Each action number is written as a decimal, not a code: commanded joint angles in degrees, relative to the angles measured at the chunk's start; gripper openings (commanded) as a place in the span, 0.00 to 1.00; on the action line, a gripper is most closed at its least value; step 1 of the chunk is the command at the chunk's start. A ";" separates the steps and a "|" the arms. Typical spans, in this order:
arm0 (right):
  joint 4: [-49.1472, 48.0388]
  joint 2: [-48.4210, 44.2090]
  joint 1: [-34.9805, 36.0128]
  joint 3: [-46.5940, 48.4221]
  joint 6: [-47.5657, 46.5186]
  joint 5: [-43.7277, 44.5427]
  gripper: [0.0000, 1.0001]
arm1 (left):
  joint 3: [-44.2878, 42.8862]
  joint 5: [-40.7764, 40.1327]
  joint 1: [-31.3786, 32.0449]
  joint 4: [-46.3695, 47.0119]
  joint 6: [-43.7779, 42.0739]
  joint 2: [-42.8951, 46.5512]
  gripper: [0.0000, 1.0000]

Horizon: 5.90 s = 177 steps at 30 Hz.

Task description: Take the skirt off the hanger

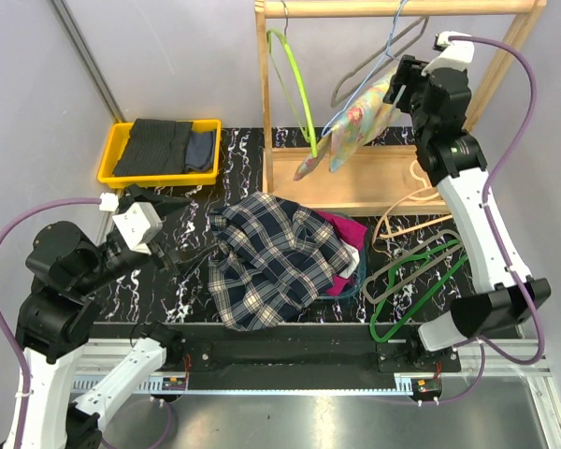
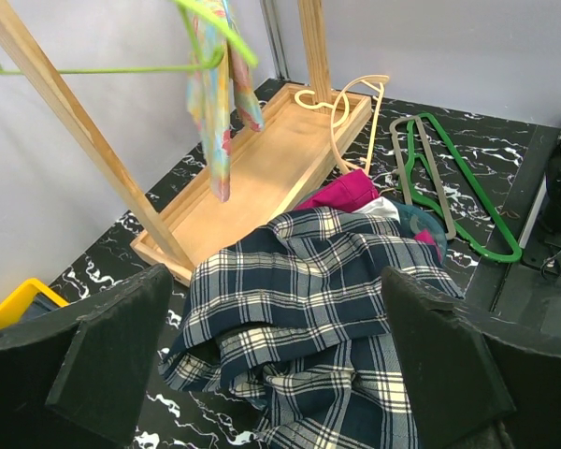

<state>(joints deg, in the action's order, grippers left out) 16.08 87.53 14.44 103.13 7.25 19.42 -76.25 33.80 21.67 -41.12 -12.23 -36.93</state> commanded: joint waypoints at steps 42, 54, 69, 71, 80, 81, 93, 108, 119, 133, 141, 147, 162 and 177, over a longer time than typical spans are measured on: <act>-27.92 -26.71 6.04 -58.38 37.65 -25.22 0.77 | -0.65 0.21 -0.23 3.33 1.33 -0.34 0.99; -32.00 -28.11 14.01 -58.58 34.00 -20.23 0.73 | -0.57 0.91 -0.23 2.80 1.33 -0.51 0.99; -7.99 -9.48 37.24 -39.23 18.68 31.38 0.80 | 0.22 -0.49 -0.23 2.45 0.54 0.63 0.99; -7.47 -9.92 38.03 -39.59 19.12 32.34 0.80 | 0.31 -0.93 -0.23 2.10 0.28 0.98 0.99; -0.87 -16.33 39.53 -43.54 24.83 35.41 0.81 | 1.28 0.04 -0.23 2.54 0.89 1.07 0.99; -0.87 -16.68 39.53 -44.06 24.92 35.86 0.82 | 1.28 0.12 -0.23 2.63 0.89 1.07 0.99; 15.72 -25.38 40.06 -47.93 36.34 37.80 0.83 | 1.80 -0.05 -0.23 2.45 1.15 1.33 0.99; -0.32 -17.13 36.11 -48.81 27.30 42.02 0.89 | 1.89 -0.49 -0.23 2.63 0.72 1.15 0.99; -19.14 -12.38 25.99 -51.36 15.88 36.31 0.53 | 2.60 -1.19 -0.23 2.63 0.01 1.24 0.99; 7.51 -30.56 31.08 -58.48 34.11 25.15 0.00 | 0.14 -1.20 -0.23 2.28 0.19 0.28 0.99; 29.70 -37.51 41.88 -54.62 49.35 16.97 0.00 | -1.88 0.04 -0.23 2.98 1.42 -1.21 0.99; 36.30 -37.08 50.06 -50.94 52.34 15.91 0.00 | -3.47 0.21 -0.31 2.89 2.39 -1.39 0.99; 40.48 -22.14 80.04 -21.60 39.16 40.33 0.00 | -5.49 1.71 -1.72 2.63 3.70 -1.75 0.99; -9.18 -15.99 79.96 -3.55 -14.70 35.17 0.00 | -3.29 1.71 -3.04 2.28 4.58 0.10 0.99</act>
<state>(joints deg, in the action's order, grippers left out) 19.99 68.97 94.00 98.06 6.00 56.25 -79.83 34.30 19.22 -40.62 -8.78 -37.08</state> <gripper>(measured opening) 0.010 0.987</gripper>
